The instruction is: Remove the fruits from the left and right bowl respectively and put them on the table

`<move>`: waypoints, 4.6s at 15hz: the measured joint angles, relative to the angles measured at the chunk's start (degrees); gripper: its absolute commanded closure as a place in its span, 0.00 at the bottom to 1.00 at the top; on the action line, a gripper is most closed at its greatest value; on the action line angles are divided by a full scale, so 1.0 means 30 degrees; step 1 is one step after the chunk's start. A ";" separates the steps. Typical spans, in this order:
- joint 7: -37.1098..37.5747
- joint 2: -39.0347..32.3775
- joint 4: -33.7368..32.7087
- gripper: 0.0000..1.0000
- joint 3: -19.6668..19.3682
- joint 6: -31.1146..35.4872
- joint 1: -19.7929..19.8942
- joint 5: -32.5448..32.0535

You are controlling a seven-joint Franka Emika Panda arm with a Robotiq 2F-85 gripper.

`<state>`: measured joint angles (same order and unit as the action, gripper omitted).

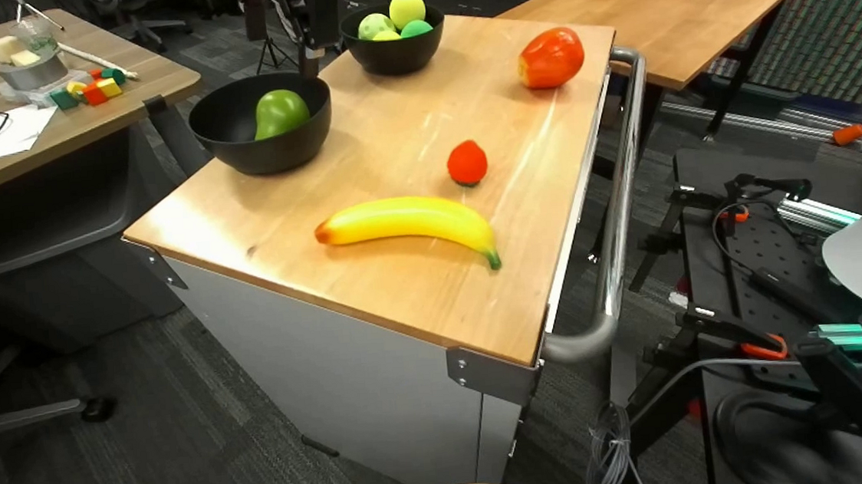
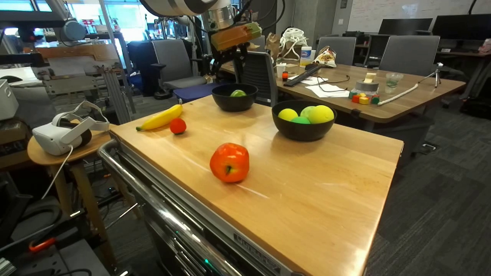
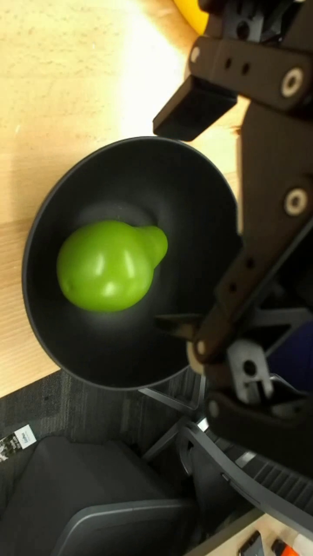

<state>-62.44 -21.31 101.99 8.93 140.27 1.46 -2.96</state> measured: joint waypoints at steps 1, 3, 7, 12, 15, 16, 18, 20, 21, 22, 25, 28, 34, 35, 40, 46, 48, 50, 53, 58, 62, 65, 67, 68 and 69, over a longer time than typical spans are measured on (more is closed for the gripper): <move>-0.0025 -0.0322 -0.0246 0.00 0.0003 0.0000 0.0000 0.0000; -0.0055 -0.0999 -0.0824 0.00 0.0003 -0.0008 0.0000 0.0009; -0.0063 -0.2355 -0.2111 0.00 0.0008 -0.0295 0.0001 0.0042; -0.0159 -0.3498 -0.2983 0.02 0.0067 -0.1466 0.0001 0.0041; -0.0235 -0.3761 -0.3002 0.32 0.0161 -0.2291 0.0000 0.0041; -0.0239 -0.3806 -0.3001 0.41 0.0203 -0.2559 -0.0004 0.0041; -0.0238 -0.3838 -0.2998 0.53 0.0271 -0.2995 -0.0014 0.0041; -0.0238 -0.3817 -0.3008 0.53 0.0316 -0.3184 -0.0020 0.0041; -0.0236 -0.3812 -0.3008 0.53 0.0322 -0.3209 -0.0029 0.0041; -0.0231 -0.3810 -0.3007 0.53 0.0324 -0.3222 -0.0044 0.0041; -0.0127 -0.3697 -0.3007 0.53 0.0311 -0.3221 -0.0177 -0.0056; 0.0194 -0.2893 -0.2989 0.53 0.0248 -0.3192 -0.0577 -0.0821; 0.3300 0.0575 -0.1889 0.53 -0.0392 -0.3379 -0.1922 -0.3684; 0.4290 0.1309 -0.1359 0.53 -0.0435 -0.3361 -0.2097 -0.4117; 1.0451 0.4762 0.3286 0.53 -0.0339 -0.2429 -0.2952 -0.4683; 1.5315 0.6748 0.8941 0.53 -0.0190 0.0426 -0.3201 -0.4682; 1.5657 0.7124 1.0209 0.53 -0.0242 0.1439 -0.3189 -0.4492; 1.5572 0.7263 1.1125 0.53 -0.0296 0.2390 -0.3176 -0.3806; 1.4632 0.7157 1.2069 0.53 -0.0313 0.3483 -0.3174 -0.2247; 1.2175 0.6618 1.2734 0.24 -0.0312 0.4442 -0.3174 0.0215; 1.0623 0.6440 1.2725 0.01 -0.0294 0.4592 -0.3153 0.1457; 1.0908 0.6879 1.2508 0.00 -0.0512 0.4329 -0.3014 -0.1531; 1.1611 0.7637 1.1857 0.00 -0.0747 0.3232 -0.2819 -0.4587; 1.1826 0.8067 1.1366 0.00 -0.0807 0.2464 -0.2705 -0.5857; 1.2006 0.8523 1.0736 0.01 -0.0857 0.1587 -0.2572 -0.7073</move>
<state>-26.42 4.26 134.20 6.35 145.03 -6.25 -24.18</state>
